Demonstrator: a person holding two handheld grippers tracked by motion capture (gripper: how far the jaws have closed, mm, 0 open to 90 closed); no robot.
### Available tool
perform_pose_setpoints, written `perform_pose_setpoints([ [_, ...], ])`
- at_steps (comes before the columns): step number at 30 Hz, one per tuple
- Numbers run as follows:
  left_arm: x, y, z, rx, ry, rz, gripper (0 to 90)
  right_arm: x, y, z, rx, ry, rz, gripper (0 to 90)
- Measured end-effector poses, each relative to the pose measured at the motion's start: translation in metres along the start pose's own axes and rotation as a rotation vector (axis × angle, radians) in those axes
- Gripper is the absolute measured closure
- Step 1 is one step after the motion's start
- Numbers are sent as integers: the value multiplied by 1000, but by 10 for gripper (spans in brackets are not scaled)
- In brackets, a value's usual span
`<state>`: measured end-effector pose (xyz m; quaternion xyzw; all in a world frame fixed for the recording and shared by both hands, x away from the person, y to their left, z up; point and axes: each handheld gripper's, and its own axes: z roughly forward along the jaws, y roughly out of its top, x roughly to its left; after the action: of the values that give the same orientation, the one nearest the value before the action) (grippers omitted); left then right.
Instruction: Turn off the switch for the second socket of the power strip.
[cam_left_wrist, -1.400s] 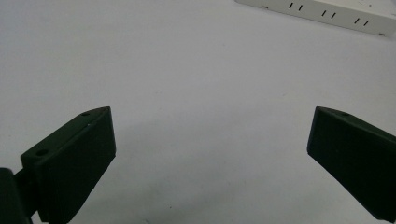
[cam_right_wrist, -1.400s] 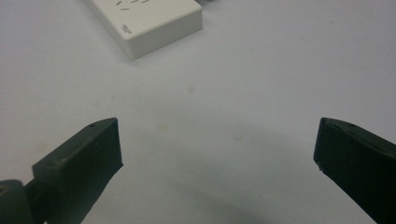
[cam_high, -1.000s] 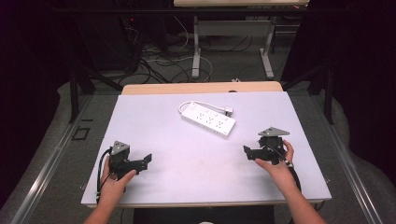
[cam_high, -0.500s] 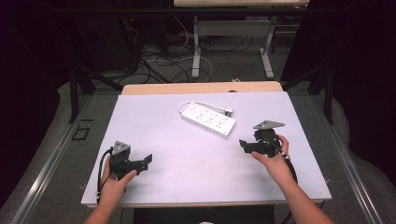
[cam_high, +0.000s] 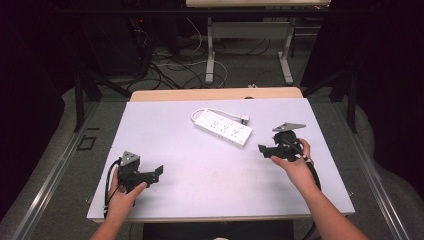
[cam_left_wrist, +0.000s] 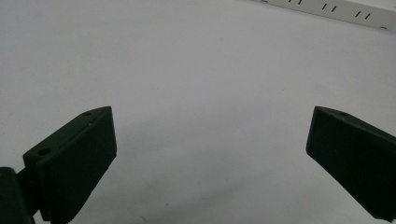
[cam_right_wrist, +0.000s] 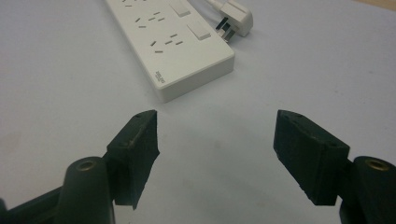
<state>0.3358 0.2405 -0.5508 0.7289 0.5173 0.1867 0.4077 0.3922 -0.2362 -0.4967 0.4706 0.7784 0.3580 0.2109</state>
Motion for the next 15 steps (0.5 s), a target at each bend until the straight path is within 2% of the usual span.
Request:
perform_pose_setpoints([
  [3, 0, 0, 0, 1, 0, -1, 16, -2, 4, 0, 10, -12, -18, 296],
  [9, -1, 0, 1, 2, -1, -1, 16, -2, 9, 1, 16, -8, -31, 297],
  [12, -1, 0, 1, 2, -1, -1, 16, -3, 14, 1, 23, -16, -55, 297],
  [15, -1, 0, 1, -1, -1, -1, 16, -3, 17, 1, 23, -16, -57, 297],
])
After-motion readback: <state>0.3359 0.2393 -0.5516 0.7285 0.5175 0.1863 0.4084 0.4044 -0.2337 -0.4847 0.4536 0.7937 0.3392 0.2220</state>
